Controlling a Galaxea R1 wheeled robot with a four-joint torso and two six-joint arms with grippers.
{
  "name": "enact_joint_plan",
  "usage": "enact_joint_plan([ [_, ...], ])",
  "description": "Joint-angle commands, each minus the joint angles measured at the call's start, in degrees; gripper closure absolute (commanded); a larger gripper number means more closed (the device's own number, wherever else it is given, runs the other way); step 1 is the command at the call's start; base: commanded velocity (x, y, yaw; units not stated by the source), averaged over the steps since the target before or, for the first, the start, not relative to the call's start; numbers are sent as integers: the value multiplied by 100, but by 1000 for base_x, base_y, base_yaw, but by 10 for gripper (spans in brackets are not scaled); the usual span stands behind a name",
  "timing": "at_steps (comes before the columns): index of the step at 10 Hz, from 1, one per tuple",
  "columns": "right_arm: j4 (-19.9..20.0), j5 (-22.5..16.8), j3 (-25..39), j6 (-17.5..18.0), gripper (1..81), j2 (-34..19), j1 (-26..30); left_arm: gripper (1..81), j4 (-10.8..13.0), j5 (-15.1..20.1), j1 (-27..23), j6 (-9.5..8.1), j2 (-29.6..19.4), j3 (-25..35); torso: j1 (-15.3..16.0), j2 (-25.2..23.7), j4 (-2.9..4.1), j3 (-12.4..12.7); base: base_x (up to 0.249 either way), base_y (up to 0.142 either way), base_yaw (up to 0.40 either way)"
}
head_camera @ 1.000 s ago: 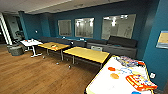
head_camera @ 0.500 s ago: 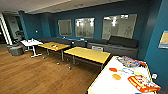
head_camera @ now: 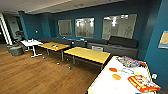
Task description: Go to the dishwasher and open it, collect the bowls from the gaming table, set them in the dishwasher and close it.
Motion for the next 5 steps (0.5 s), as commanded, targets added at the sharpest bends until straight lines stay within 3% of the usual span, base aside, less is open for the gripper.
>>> enact_joint_plan([
  [1, -16, -267, 22, -1, 10, 13, 297, 10, 52, 289, -310, 20, 40, -9, 0, 0, 0, 0, 0, 0, 0],
  [3, -16, -267, 31, -1, 10, 31, 314, 10, 70, 289, -284, 20, 40, -9, 0, 0, 0, 0, 0, 0, -81],
  [5, -16, -267, 31, -1, 10, 39, 306, 10, 114, 289, -267, 29, 14, -9, 0, 0, 0, 0, 0, 0, -296],
])
